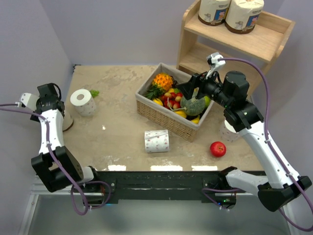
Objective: Place and organize the paper towels onto the shelf
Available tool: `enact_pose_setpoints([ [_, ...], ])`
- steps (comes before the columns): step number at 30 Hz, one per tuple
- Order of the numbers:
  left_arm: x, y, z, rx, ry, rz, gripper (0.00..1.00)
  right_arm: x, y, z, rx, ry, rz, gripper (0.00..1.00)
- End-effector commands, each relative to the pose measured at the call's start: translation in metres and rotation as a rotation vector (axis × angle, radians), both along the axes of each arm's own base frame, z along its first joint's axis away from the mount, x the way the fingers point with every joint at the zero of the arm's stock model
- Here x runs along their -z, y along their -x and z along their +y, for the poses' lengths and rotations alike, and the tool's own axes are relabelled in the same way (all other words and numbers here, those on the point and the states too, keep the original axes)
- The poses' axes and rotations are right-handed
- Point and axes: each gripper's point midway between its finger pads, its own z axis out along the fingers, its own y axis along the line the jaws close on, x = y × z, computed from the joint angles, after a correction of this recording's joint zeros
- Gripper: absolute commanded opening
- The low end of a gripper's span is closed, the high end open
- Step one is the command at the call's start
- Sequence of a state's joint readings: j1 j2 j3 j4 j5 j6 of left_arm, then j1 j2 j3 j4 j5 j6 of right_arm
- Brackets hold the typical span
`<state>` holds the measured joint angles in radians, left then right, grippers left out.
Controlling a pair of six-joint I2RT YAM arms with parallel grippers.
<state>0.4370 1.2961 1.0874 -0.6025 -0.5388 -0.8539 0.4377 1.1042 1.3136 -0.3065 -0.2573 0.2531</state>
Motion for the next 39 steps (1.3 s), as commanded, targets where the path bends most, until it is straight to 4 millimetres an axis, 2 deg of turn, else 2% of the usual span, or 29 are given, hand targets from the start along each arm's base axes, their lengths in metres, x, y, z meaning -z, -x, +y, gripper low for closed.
enact_pose_setpoints([
  [1,-0.011,0.002,0.013,-0.182,0.016,-0.071,0.73,-0.015,0.002,0.001,-0.007,-0.02,-0.034,0.77],
  [5,-0.004,-0.003,0.017,-0.244,0.035,-0.093,0.73,-0.012,-0.001,0.002,-0.004,-0.013,-0.028,0.77],
  [11,0.021,-0.017,0.023,-0.263,0.076,-0.043,0.73,-0.007,-0.005,0.003,0.0,-0.003,-0.014,0.77],
  [19,0.041,-0.02,0.029,-0.294,0.077,0.001,0.73,-0.003,-0.009,0.002,0.013,0.01,-0.008,0.77],
  [30,0.077,-0.017,0.029,-0.302,0.103,0.096,0.71,0.006,-0.014,0.004,0.014,0.023,0.016,0.77],
  [33,0.078,-0.013,0.029,-0.324,0.102,0.116,0.72,0.006,-0.013,0.003,0.015,0.023,0.016,0.77],
  [34,0.073,-0.01,0.031,-0.338,0.093,0.123,0.73,0.007,-0.013,0.003,0.014,0.024,0.017,0.77],
  [37,0.054,-0.022,0.033,-0.279,0.067,0.056,0.75,0.008,-0.012,0.003,0.012,0.028,0.022,0.77],
  [39,0.036,-0.022,0.034,-0.279,0.049,0.003,0.76,0.008,-0.012,0.003,0.013,0.029,0.018,0.77],
])
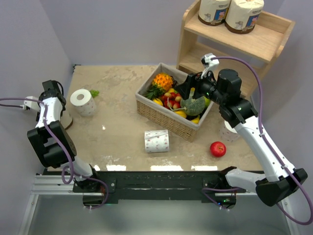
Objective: Place and organize the paper towels onto the shelf
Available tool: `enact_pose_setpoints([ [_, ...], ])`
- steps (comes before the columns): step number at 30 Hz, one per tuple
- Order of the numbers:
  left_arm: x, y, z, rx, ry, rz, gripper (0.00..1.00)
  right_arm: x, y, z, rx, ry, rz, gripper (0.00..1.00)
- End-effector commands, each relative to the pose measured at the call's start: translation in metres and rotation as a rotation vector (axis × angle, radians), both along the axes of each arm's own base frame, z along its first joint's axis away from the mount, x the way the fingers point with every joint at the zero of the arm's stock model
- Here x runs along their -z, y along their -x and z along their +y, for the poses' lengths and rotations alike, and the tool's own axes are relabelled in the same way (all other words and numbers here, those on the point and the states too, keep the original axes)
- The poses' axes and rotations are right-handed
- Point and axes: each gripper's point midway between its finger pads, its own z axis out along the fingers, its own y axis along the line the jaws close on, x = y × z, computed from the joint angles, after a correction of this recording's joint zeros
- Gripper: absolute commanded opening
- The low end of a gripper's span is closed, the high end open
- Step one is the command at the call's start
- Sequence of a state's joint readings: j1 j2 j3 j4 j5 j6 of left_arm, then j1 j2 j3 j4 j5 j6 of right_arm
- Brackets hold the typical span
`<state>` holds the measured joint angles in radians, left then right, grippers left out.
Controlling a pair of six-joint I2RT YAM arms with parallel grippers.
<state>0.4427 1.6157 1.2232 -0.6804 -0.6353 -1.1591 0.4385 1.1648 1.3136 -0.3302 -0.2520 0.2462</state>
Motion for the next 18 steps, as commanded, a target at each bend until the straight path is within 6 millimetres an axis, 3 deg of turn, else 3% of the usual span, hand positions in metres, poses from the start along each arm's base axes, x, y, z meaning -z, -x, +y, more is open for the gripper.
enact_pose_setpoints([
  [1,-0.03,0.002,0.01,-0.012,-0.075,-0.053,0.76,-0.019,0.002,-0.002,0.01,-0.014,-0.052,0.77],
  [4,-0.047,-0.001,0.011,0.002,-0.107,-0.096,0.77,-0.019,0.002,-0.002,0.008,-0.015,-0.051,0.77],
  [7,-0.047,0.001,0.012,0.001,-0.111,-0.091,0.79,-0.019,0.003,-0.001,0.002,-0.016,-0.05,0.77],
  [18,0.013,0.006,0.005,-0.008,-0.02,0.023,0.77,-0.018,0.003,-0.004,0.008,-0.006,-0.052,0.78],
])
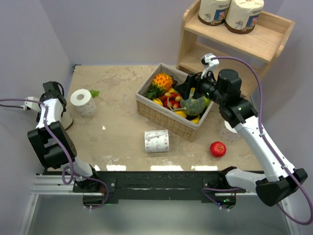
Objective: Place and organize the paper towels onto the shelf
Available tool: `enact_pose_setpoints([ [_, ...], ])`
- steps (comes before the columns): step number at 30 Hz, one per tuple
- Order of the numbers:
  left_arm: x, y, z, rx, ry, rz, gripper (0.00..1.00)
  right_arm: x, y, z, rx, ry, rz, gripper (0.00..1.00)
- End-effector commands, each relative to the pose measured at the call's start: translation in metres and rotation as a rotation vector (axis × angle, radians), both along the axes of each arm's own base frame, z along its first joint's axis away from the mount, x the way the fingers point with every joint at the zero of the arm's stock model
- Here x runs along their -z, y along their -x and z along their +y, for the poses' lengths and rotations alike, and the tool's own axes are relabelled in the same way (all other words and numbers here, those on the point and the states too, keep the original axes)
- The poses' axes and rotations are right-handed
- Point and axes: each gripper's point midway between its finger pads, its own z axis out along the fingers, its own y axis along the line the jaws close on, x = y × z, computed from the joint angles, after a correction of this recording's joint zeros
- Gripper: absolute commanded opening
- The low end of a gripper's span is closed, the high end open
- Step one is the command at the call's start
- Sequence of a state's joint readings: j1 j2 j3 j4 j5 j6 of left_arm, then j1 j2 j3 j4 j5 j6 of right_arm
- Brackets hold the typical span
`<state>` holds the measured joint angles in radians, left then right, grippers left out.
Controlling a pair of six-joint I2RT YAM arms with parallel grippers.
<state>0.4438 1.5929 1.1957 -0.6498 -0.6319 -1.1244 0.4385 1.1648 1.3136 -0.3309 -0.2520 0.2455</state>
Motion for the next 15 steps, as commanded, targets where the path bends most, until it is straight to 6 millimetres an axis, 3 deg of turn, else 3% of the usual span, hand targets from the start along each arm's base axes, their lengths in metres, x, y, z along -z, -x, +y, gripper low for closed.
enact_pose_setpoints([
  [1,0.017,0.005,0.006,-0.034,-0.005,0.033,0.77,-0.018,0.003,-0.004,0.011,-0.005,-0.054,0.78],
  [9,0.025,0.007,0.003,-0.026,0.005,0.065,0.67,-0.015,0.002,-0.002,0.003,-0.002,-0.046,0.78],
  [11,0.022,0.011,0.004,-0.045,-0.001,0.07,0.75,-0.014,0.003,-0.002,0.0,-0.001,-0.046,0.78],
  [15,-0.003,-0.002,0.007,0.01,-0.043,0.012,0.81,-0.013,0.003,-0.002,-0.001,0.005,-0.045,0.78],
])
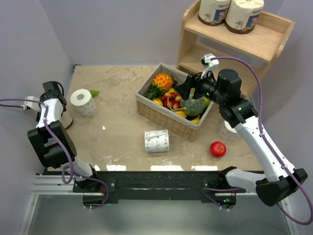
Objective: Place and organize the paper towels onto the shelf
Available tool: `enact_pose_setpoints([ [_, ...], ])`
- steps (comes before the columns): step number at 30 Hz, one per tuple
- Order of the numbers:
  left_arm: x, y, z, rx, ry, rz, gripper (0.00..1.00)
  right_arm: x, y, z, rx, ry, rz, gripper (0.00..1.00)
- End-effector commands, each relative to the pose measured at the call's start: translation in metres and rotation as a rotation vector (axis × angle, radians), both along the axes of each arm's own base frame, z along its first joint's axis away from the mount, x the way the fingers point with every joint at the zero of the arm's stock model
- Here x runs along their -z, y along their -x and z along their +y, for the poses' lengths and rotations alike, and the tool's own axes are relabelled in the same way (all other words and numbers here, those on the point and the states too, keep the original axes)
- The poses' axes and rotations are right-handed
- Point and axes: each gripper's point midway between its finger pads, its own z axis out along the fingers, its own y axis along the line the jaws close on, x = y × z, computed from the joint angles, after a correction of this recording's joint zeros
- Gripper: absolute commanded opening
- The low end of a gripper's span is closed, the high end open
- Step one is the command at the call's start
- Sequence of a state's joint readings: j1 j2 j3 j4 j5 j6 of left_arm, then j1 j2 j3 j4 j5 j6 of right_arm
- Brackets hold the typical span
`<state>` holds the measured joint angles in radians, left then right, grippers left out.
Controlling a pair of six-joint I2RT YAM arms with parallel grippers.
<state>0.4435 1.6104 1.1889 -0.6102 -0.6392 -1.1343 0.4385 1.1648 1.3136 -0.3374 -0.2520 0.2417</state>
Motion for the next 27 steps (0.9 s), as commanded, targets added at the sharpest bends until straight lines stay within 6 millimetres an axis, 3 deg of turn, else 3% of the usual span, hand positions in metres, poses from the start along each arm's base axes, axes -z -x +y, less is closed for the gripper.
enact_pose_setpoints([
  [1,-0.018,0.002,0.003,0.021,-0.051,0.005,0.82,-0.015,0.003,-0.002,0.0,-0.002,-0.05,0.78],
  [4,-0.04,0.003,0.005,0.009,-0.109,-0.026,0.83,-0.015,0.003,-0.001,-0.005,-0.004,-0.049,0.78],
  [8,-0.043,0.006,0.007,-0.003,-0.129,-0.023,0.84,-0.016,0.002,0.0,-0.01,-0.007,-0.046,0.78],
  [13,-0.029,0.008,0.011,-0.014,-0.128,0.024,0.85,-0.017,0.002,0.0,-0.01,-0.006,-0.046,0.78],
  [21,0.013,0.009,0.005,-0.01,-0.057,0.106,0.84,-0.017,0.002,0.001,-0.011,-0.001,-0.048,0.78],
  [27,0.014,0.011,0.004,-0.009,-0.05,0.119,0.79,-0.019,0.003,-0.001,-0.008,0.006,-0.055,0.79],
])
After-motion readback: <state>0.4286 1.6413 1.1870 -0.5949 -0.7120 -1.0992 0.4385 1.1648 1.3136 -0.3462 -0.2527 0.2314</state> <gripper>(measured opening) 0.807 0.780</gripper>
